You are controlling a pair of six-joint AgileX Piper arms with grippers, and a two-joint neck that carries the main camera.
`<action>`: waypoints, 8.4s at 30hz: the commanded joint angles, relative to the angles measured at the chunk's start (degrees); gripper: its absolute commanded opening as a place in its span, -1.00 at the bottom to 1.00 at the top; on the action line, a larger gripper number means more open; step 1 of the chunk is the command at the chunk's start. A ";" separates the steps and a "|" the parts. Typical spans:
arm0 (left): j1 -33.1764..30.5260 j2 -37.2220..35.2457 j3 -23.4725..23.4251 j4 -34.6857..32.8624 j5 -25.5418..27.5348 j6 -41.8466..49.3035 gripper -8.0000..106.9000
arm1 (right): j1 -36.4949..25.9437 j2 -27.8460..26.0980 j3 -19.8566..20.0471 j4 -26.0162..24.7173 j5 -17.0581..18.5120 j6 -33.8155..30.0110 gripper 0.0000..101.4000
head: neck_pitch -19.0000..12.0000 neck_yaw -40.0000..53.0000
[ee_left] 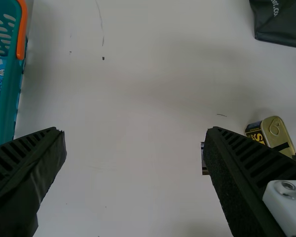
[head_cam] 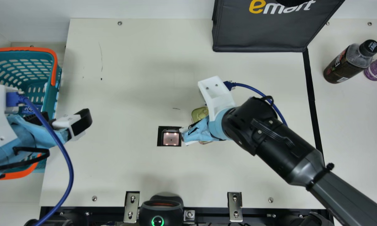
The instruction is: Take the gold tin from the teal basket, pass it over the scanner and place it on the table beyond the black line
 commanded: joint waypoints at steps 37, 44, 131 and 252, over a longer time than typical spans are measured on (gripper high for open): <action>0.00 0.00 0.00 0.00 0.00 0.00 0.71 | -2.22 12.26 1.35 0.76 -8.00 -3.06 -0.05 | -1.66 0.00; 0.00 0.00 0.00 0.00 0.00 0.00 0.71 | -2.35 11.78 0.25 -0.07 -6.42 -2.80 -0.97 | -1.66 0.00; 0.00 0.00 0.00 0.00 0.00 0.00 0.71 | -88.06 15.82 -12.19 8.21 -1.53 -64.46 -1.00 | -1.66 -20.00; 0.20 -6.37 -17.27 13.62 11.11 0.53 0.71 | -40.11 -43.17 -4.07 0.99 14.17 -21.16 0.87 | -1.66 0.00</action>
